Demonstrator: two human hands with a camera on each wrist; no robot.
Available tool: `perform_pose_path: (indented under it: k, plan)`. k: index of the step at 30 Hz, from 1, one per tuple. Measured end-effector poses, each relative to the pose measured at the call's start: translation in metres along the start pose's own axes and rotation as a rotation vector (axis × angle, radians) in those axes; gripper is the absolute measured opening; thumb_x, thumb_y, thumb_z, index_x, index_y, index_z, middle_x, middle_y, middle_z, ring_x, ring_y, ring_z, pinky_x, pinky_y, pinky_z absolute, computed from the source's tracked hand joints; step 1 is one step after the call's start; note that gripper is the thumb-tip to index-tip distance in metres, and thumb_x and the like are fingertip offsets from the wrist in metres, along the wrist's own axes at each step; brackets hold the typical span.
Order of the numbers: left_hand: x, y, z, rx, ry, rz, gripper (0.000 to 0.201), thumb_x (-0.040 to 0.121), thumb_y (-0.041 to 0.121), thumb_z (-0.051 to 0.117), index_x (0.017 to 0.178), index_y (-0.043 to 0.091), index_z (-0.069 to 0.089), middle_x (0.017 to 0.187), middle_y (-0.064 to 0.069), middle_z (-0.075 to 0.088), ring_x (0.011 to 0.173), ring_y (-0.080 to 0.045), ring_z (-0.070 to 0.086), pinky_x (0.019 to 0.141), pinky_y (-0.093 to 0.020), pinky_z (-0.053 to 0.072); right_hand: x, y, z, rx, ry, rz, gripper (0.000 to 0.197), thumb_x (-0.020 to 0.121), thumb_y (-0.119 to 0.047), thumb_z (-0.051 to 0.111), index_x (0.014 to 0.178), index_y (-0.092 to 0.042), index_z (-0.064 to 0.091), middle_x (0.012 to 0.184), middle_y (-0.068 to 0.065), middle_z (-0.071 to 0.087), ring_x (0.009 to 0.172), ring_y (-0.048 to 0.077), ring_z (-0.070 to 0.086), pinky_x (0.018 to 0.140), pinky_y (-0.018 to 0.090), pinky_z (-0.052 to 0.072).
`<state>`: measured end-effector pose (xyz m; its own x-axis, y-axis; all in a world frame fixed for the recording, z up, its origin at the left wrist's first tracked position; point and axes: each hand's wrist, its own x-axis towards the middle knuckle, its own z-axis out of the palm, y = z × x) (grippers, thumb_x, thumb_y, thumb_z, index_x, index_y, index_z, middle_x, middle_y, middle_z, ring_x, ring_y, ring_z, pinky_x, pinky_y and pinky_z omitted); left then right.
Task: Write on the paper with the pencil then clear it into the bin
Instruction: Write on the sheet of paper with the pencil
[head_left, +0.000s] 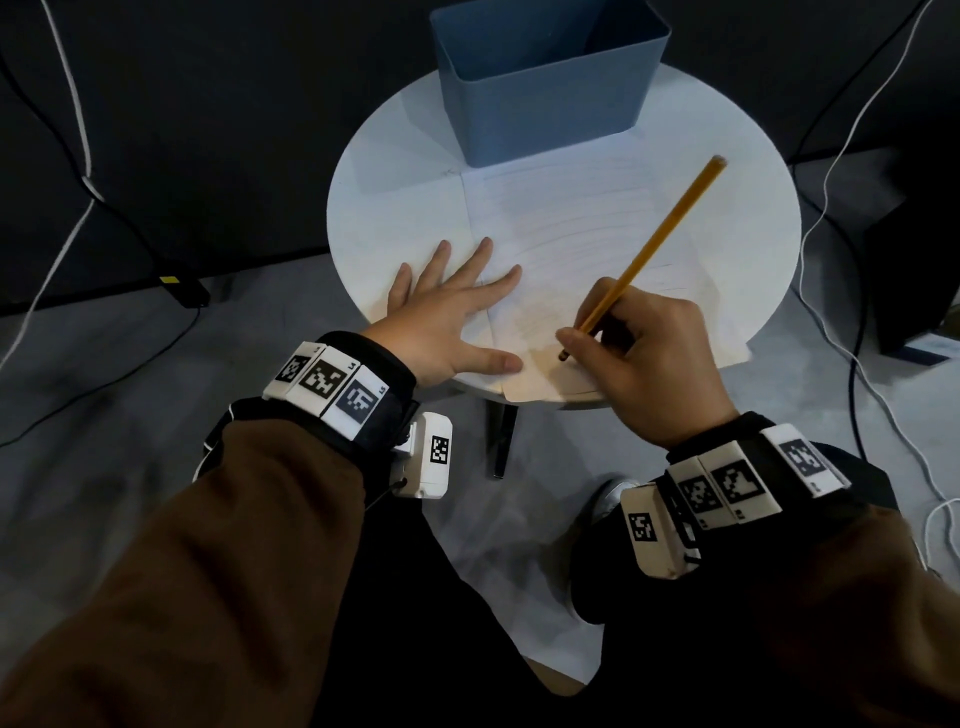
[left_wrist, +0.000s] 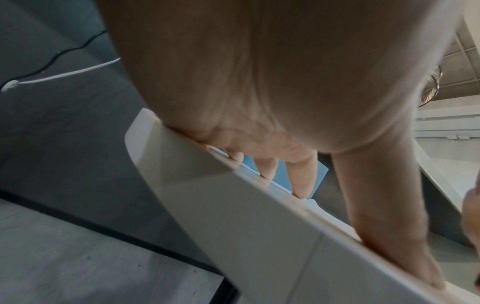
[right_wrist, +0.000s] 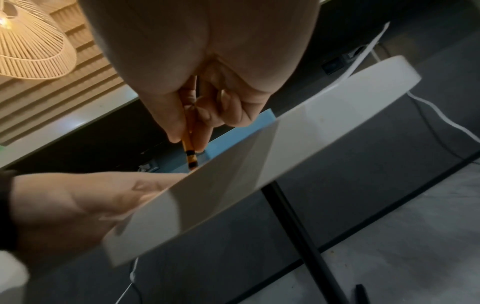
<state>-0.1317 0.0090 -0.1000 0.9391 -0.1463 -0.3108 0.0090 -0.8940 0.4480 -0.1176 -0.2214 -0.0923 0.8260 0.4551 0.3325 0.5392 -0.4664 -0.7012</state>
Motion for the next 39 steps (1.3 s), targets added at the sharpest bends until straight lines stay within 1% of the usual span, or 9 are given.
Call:
perform_pose_path:
  k: [4, 10, 15, 22, 28, 30, 34, 37, 39]
  plan:
    - [0.000, 0.000, 0.000, 0.003, 0.001, -0.001, 0.094, 0.080, 0.068, 0.064, 0.154, 0.053, 0.007, 0.163, 0.021, -0.018, 0.148, -0.012, -0.027, 0.120, -0.044, -0.018, 0.000, 0.005, 0.001, -0.029, -0.023, 0.013, 0.018, 0.090, -0.015, 0.075, 0.078, -0.014, 0.062, 0.062, -0.021, 0.057, 0.060, 0.008, 0.058, 0.057, 0.010, 0.038]
    - [-0.001, 0.000, 0.001, -0.001, 0.007, 0.000, 0.094, 0.080, 0.068, 0.064, 0.153, 0.054, 0.007, 0.163, 0.022, -0.018, 0.148, -0.012, -0.027, 0.120, -0.044, -0.018, 0.001, 0.008, -0.004, -0.046, 0.022, 0.020, 0.018, 0.090, -0.015, 0.074, 0.078, -0.014, 0.062, 0.065, -0.018, 0.062, 0.060, 0.012, 0.058, 0.058, 0.016, 0.042]
    - [0.001, 0.000, 0.001, 0.016, -0.005, 0.000, 0.094, 0.080, 0.069, 0.063, 0.154, 0.053, 0.006, 0.163, 0.021, -0.018, 0.148, -0.012, -0.027, 0.120, -0.045, -0.018, -0.001, 0.003, 0.004, -0.010, -0.042, 0.005, 0.017, 0.090, -0.017, 0.075, 0.079, -0.016, 0.062, 0.066, -0.017, 0.063, 0.061, 0.012, 0.059, 0.058, 0.012, 0.039]
    - [-0.001, 0.000, 0.000, -0.016, 0.000, -0.001, 0.093, 0.081, 0.067, 0.065, 0.153, 0.054, 0.009, 0.162, 0.023, -0.017, 0.148, -0.010, -0.027, 0.120, -0.044, -0.018, 0.002, 0.013, -0.011, -0.063, 0.067, 0.058, 0.018, 0.090, -0.014, 0.075, 0.077, -0.014, 0.062, 0.063, -0.021, 0.060, 0.061, 0.014, 0.059, 0.058, 0.023, 0.047]
    - [-0.001, 0.002, -0.001, 0.009, -0.012, -0.003, 0.094, 0.082, 0.066, 0.064, 0.154, 0.052, 0.007, 0.163, 0.021, -0.019, 0.148, -0.012, -0.027, 0.120, -0.046, -0.018, -0.002, 0.000, 0.003, 0.041, 0.008, 0.044, 0.017, 0.089, -0.014, 0.076, 0.077, -0.015, 0.063, 0.063, -0.020, 0.061, 0.060, 0.013, 0.059, 0.058, 0.012, 0.040]
    - [-0.001, 0.002, -0.002, 0.007, -0.015, -0.004, 0.094, 0.082, 0.065, 0.065, 0.154, 0.051, 0.007, 0.163, 0.021, -0.019, 0.148, -0.012, -0.027, 0.120, -0.046, -0.017, -0.002, 0.001, 0.005, 0.026, -0.011, 0.038, 0.018, 0.090, -0.015, 0.075, 0.078, -0.016, 0.063, 0.064, -0.019, 0.062, 0.061, 0.012, 0.059, 0.058, 0.012, 0.040]
    - [-0.002, 0.002, -0.002, -0.001, -0.015, -0.005, 0.093, 0.082, 0.065, 0.065, 0.154, 0.052, 0.008, 0.162, 0.022, -0.018, 0.148, -0.012, -0.027, 0.120, -0.046, -0.017, 0.000, 0.012, -0.009, -0.028, 0.045, 0.078, 0.018, 0.090, -0.016, 0.075, 0.077, -0.015, 0.062, 0.061, -0.020, 0.060, 0.060, 0.015, 0.058, 0.057, 0.019, 0.045]
    - [-0.002, 0.002, -0.002, -0.004, -0.012, -0.007, 0.093, 0.082, 0.066, 0.064, 0.154, 0.052, 0.008, 0.162, 0.022, -0.018, 0.148, -0.011, -0.027, 0.120, -0.045, -0.017, 0.001, 0.014, -0.014, -0.018, 0.084, 0.097, 0.019, 0.089, -0.015, 0.075, 0.077, -0.014, 0.061, 0.059, -0.023, 0.059, 0.056, 0.017, 0.056, 0.055, 0.017, 0.043]
    - [-0.002, 0.002, -0.001, -0.006, -0.011, -0.009, 0.093, 0.082, 0.065, 0.065, 0.154, 0.052, 0.008, 0.162, 0.022, -0.018, 0.148, -0.011, -0.027, 0.120, -0.045, -0.017, 0.000, 0.008, -0.008, 0.005, 0.056, 0.074, 0.018, 0.089, -0.015, 0.076, 0.077, -0.014, 0.062, 0.059, -0.022, 0.058, 0.056, 0.016, 0.056, 0.055, 0.015, 0.041]
